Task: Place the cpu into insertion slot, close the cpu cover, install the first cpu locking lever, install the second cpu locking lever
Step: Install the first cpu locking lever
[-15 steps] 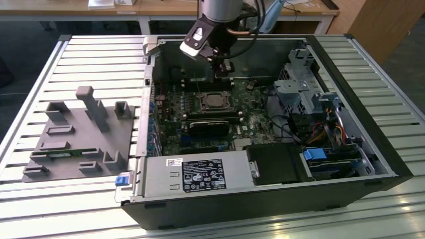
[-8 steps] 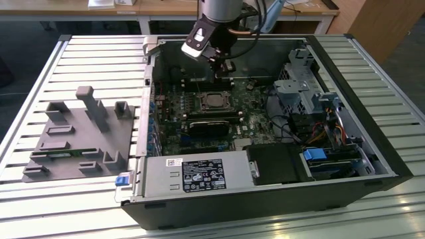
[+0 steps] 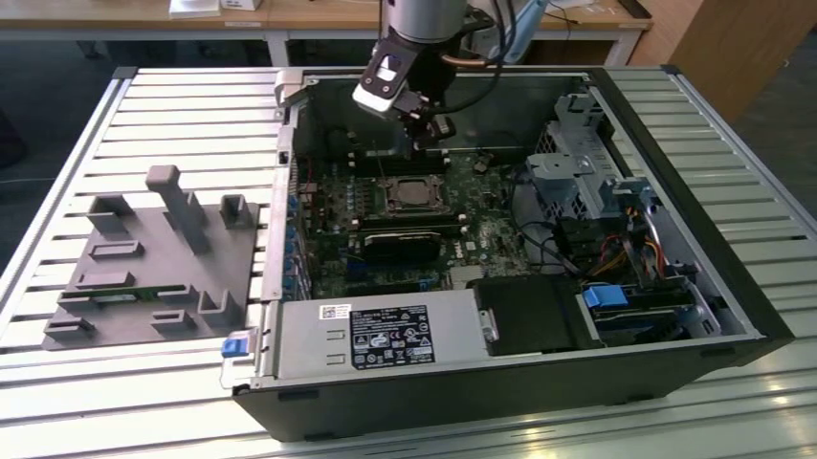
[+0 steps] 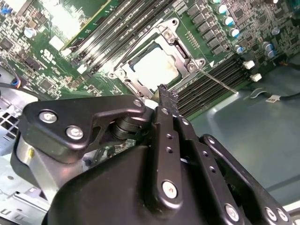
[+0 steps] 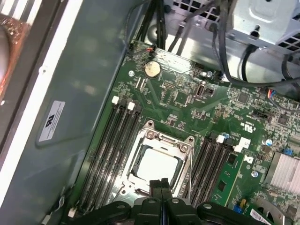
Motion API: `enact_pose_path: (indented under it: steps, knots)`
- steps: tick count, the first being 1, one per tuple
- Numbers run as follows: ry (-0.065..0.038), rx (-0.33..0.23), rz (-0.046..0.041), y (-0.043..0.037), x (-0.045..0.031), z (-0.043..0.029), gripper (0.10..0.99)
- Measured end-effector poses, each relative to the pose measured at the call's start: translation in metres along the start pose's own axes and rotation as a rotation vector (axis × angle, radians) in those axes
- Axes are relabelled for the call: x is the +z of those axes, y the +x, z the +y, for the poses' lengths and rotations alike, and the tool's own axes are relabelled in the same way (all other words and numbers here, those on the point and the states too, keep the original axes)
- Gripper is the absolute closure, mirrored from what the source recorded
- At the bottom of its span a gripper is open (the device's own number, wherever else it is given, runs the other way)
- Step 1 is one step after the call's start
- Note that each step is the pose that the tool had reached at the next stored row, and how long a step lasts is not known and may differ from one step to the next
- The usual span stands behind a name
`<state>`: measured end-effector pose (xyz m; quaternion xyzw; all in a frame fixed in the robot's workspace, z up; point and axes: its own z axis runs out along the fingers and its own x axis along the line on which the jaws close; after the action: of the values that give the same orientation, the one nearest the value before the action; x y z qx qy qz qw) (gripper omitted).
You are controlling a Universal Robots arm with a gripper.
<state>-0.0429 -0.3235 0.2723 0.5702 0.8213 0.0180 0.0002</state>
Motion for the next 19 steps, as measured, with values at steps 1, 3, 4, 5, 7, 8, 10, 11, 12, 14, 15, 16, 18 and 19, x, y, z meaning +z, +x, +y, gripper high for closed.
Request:
enact_pose_path:
  steps: [1,3,4,5,7,8,10,11,12,14,15,16,18,19]
  knots:
    - [0.0,-0.011,0.0003,0.0,0.0,0.0,0.98]
    - [0.001,-0.036,0.0011,0.0,0.0,0.0,0.98]
    - [0.001,-0.05,0.0015,0.0,0.0,0.0,0.98]
    - [0.001,-0.068,0.0021,0.0,0.0,0.0,0.98]
    - [0.002,-0.104,0.0031,0.0,0.0,0.0,0.98]
    - [0.002,-0.122,0.0037,0.0,0.0001,0.0,0.98]
    - [0.003,-0.157,0.0047,0.0,0.0,0.0,0.98]
    - [0.003,-0.173,0.0052,0.0,0.0001,0.0,0.98]
    - [0.004,-0.19,0.0057,0.0,0.0001,0.0,0.98]
    - [0.004,-0.217,0.0065,0.0,0.0001,0.0,0.98]
    - [0.005,-0.229,0.0068,0.0,0.0001,0.0,0.98]
    - [0.005,-0.241,0.0071,0.0,0.0001,0.0,0.98]
    - [0.005,-0.263,0.0078,0.0,0.0001,0.0,0.98]
    - [0.005,-0.272,0.0081,0.0,0.0001,0.0,0.98]
